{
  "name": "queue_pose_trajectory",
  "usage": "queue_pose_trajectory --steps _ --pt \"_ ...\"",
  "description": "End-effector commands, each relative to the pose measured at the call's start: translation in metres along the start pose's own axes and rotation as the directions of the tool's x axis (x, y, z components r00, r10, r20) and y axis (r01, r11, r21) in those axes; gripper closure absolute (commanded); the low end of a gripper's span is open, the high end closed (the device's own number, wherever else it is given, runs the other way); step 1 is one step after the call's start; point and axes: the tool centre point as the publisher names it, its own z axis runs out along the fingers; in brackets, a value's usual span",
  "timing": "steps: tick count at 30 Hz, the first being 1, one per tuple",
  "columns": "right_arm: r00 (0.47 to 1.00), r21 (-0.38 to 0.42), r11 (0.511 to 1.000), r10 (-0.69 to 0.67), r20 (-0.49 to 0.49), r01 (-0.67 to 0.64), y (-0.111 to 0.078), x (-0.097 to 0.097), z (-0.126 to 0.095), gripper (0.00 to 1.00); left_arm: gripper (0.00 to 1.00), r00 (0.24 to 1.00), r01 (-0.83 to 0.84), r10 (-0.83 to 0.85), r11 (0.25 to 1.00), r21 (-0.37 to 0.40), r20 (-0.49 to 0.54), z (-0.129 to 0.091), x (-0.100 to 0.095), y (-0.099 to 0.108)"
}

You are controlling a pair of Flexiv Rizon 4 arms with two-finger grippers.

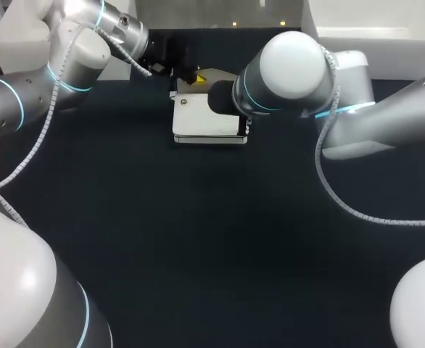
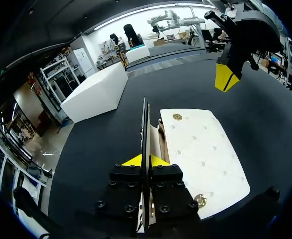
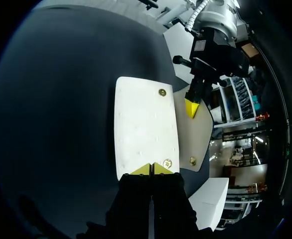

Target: Pick up the bag, open it, inspect its contents, close it, and place it on the opposite side

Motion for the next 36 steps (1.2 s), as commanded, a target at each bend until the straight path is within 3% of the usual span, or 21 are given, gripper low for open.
queue_pose_trajectory --steps 1,5,13,23,31,32,36 --pt "1.000 0.001 1.000 0.001 0.003 -0.001 0.001 0.001 0.000 1.00 1.00 1.000 -0.001 0.001 1.000 0.005 -0.003 0.002 -0.002 0.001" --pt "1.000 0.000 1.000 -0.004 0.006 0.004 0.003 0.002 0.000 1.00 1.00 0.999 -0.031 0.030 0.999 0.026 0.020 0.010 -0.018 0.008" --pt "1.000 -0.019 1.000 -0.012 0.002 0.012 0.011 0.020 0.002 1.00 1.00 0.995 -0.061 0.058 0.998 0.033 0.079 0.004 -0.049 0.025" --pt "0.998 -0.051 0.998 -0.041 -0.040 0.039 0.020 0.042 0.014 1.00 1.00 0.997 -0.065 0.063 0.996 0.057 0.043 0.013 -0.023 0.037" --pt "0.998 -0.043 0.998 -0.041 -0.056 0.039 0.020 0.055 0.025 1.00 1.00 0.995 -0.093 0.092 0.995 0.021 0.043 0.016 0.003 0.035" --pt "0.997 -0.043 0.998 -0.041 -0.058 0.039 0.020 0.056 0.026 0.96 1.00 0.995 -0.092 0.091 0.995 0.021 0.043 0.016 0.006 0.034" --pt "0.997 -0.043 0.998 -0.041 -0.069 0.038 0.020 0.060 0.030 0.65 1.00 0.996 -0.068 0.067 0.998 0.002 0.054 0.015 0.014 0.034"
